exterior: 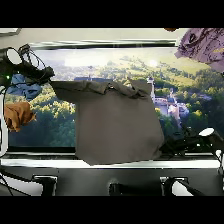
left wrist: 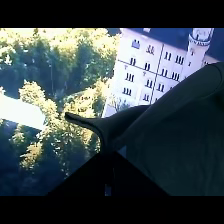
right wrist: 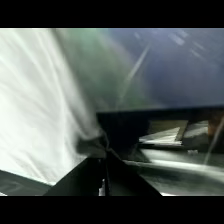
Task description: Fold the clothes and pants, and hang the long-sleeved shirts on hangers.
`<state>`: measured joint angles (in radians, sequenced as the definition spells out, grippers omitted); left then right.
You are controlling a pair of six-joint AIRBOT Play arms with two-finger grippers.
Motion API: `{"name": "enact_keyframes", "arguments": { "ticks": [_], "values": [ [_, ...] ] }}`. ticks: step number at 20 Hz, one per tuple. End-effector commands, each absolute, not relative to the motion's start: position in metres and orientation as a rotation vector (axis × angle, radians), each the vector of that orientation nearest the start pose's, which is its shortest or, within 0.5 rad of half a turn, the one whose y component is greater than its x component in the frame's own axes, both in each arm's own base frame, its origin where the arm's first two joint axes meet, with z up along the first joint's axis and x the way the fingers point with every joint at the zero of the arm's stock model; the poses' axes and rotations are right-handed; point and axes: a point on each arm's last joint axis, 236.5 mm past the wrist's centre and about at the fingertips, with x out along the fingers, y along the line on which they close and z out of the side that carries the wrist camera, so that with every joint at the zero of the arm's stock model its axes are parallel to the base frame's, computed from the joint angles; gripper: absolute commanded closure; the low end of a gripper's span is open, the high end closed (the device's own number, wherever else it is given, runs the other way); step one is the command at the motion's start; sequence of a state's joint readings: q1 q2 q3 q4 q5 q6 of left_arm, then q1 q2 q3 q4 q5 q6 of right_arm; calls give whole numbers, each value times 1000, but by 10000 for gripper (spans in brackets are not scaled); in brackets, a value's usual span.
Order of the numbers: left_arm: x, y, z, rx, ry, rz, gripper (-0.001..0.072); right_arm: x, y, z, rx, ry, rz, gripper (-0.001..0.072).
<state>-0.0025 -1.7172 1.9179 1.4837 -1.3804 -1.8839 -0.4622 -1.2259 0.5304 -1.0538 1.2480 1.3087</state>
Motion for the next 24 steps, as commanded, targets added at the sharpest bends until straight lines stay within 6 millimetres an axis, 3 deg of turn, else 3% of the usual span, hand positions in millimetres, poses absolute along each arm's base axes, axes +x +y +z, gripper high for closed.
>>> {"name": "enact_keyframes", "arguments": {
  "ticks": [1,3,6,7,9,11,13,14,16,18,19,22,24],
  "values": [
    [512,-21,73,-340,1180,118,688,249,15,-92,825,1519,91,680],
    [511,-21,73,-340,1181,118,688,308,-19,-54,778,1346,16,680],
    [509,-21,72,-339,1191,119,688,408,-80,29,682,1029,-137,680],
    [509,-21,72,-338,1193,120,688,438,-82,51,612,975,-141,680],
    [508,-21,71,-338,1197,120,688,489,-66,70,480,941,-140,680],
    [508,-21,71,-339,1197,120,688,533,-48,70,470,926,-188,679],
    [508,-21,71,-338,1198,120,687,559,-24,58,553,958,-202,677],
    [508,-21,70,-338,1199,121,687,563,-11,49,585,996,-192,676],
    [507,-21,68,-338,1207,122,688,555,6,33,600,1091,-154,522],
    [507,-21,68,-337,1212,122,687,528,-2,28,544,1201,-135,294],
    [507,-21,68,-337,1212,122,687,511,-10,28,478,1262,-104,246],
    [507,-21,67,-337,1212,123,687,458,-37,31,411,1412,-63,225],
    [507,-21,67,-336,1212,123,687,428,-34,24,461,1455,-51,225]
  ]
}}
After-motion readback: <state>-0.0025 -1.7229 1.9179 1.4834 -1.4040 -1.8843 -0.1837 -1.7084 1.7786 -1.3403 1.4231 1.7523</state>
